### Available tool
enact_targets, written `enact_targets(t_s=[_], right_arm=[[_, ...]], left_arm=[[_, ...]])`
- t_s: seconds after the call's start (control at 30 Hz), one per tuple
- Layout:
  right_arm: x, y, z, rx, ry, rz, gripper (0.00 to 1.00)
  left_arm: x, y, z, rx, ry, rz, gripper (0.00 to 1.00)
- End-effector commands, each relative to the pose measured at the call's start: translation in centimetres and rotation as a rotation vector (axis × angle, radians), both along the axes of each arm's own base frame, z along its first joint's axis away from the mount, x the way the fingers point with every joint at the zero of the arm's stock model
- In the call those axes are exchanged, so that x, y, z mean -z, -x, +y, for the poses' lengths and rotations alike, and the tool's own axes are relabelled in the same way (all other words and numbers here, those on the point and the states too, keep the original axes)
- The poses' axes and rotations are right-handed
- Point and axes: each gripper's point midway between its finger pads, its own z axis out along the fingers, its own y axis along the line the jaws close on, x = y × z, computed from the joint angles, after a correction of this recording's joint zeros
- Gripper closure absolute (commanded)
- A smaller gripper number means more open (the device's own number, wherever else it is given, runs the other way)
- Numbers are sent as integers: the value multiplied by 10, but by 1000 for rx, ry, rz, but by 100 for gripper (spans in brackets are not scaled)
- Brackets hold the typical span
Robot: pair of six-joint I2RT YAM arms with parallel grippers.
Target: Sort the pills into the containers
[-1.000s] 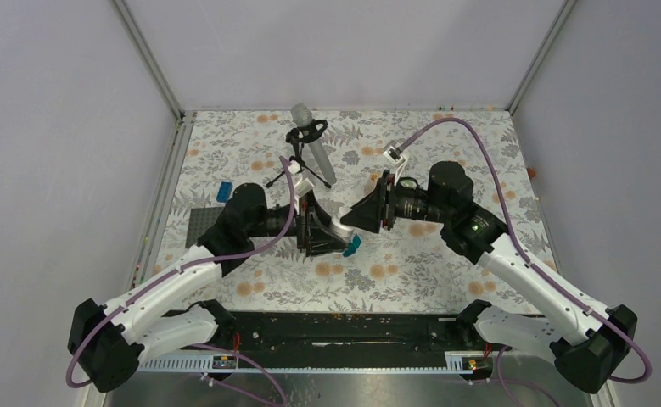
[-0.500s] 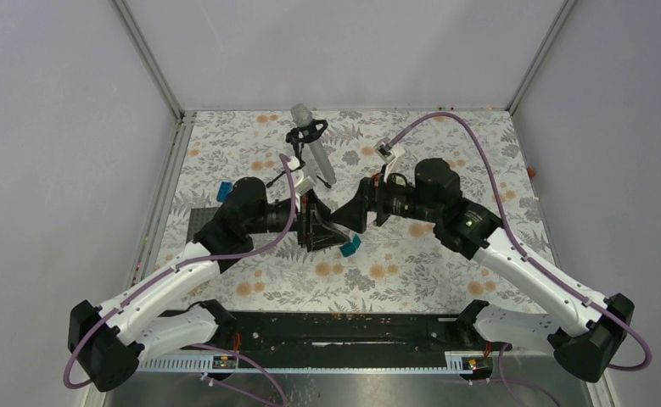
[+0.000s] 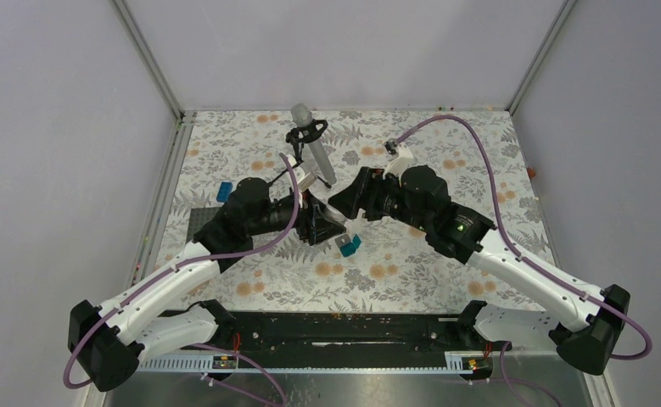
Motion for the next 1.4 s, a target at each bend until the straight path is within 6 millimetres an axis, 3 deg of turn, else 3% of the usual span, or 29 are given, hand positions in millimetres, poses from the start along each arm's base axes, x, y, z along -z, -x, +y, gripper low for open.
enact_targets(t_s=[0.0,0.07,0.23,0.33,0.47,0.7,0.77,0.83,0.87,0.93,0.97,1.03,1.2,1.37], right_arm=[[-27,-4,-2,42,-34,-23,29],[-24,-2,0,29,-20,-8,38],[-24,8,3,-45,-8,-34,83],[-30,22,6,-161,9,-109,100],[-27,50,7,-420,51,-230,100],[-33,113,-10,-821,-11,-281,100],[-35,121,-14,-847,-13,-292,100],[-34,114,-17,-788,14,-312,100],[-33,103,-18,-719,38,-313,88],[-32,79,-19,-575,75,-294,36],[-34,70,-19,-519,78,-276,20],[-43,59,-13,-446,49,-224,4],[-44,31,4,-232,18,-101,3],[-38,27,16,-168,16,-35,20]], left_arm=[[-19,-7,0,-28,34,-59,100],[-19,-8,0,-30,36,-57,100],[-20,-2,-1,0,38,-49,100],[-14,5,1,23,17,-28,100],[-14,21,1,112,6,-29,100],[-24,75,6,413,33,-49,100],[-29,84,9,453,46,-69,100],[-32,87,11,467,47,-90,100],[-33,85,10,457,45,-95,100],[-33,79,9,430,35,-100,100],[-32,75,8,412,24,-98,100],[-28,64,7,357,3,-93,100],[-20,37,5,218,-40,-86,100],[-16,20,5,123,-49,-69,100]])
